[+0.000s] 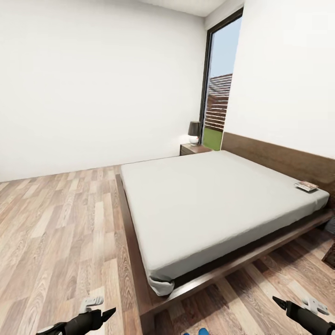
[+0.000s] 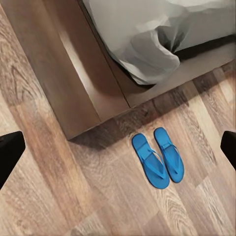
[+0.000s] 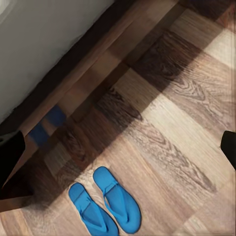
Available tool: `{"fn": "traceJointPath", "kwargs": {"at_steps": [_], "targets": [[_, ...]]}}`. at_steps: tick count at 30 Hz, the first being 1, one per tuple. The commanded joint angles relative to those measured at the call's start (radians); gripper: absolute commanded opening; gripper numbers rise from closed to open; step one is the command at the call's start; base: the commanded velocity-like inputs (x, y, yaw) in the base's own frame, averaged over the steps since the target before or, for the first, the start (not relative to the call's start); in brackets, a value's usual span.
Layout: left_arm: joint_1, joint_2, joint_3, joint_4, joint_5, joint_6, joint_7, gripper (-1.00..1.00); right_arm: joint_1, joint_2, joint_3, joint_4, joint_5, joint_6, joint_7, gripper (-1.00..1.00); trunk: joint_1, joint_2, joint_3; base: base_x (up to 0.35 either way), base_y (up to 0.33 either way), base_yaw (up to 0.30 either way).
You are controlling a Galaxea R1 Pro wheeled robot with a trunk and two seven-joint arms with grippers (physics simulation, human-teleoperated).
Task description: In the bedroom, move the book from the bed onto either nightstand, and place the two sandals side by side next to the bed.
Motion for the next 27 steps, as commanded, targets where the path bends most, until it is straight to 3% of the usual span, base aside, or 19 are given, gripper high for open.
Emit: {"fn": "traceJointPath", "kwargs": {"at_steps": [1,11,27], "targets": [[-0.001,0.000,-0.002,0.001,0.004,-0.003,-0.003,1.00,-0.002,0.000,-0.001,0.005,0.000,-0.006,0.005,1.00,0.000,-0.001,-0.001,0.000,0.000,-0.108],[-0.001,0.000,-0.002,0.001,0.004,-0.003,-0.003,1.00,-0.002,0.000,-0.001,0.005,0.001,-0.006,0.005,1.00,0.000,-0.001,-0.001,0.000,0.000,-0.065],[-0.001,0.000,-0.002,0.001,0.005,-0.002,-0.005,1.00,-0.002,0.000,-0.001,0.005,0.002,-0.006,0.004,1.00,0.000,-0.001,-0.001,0.000,0.000,-0.270]]}}
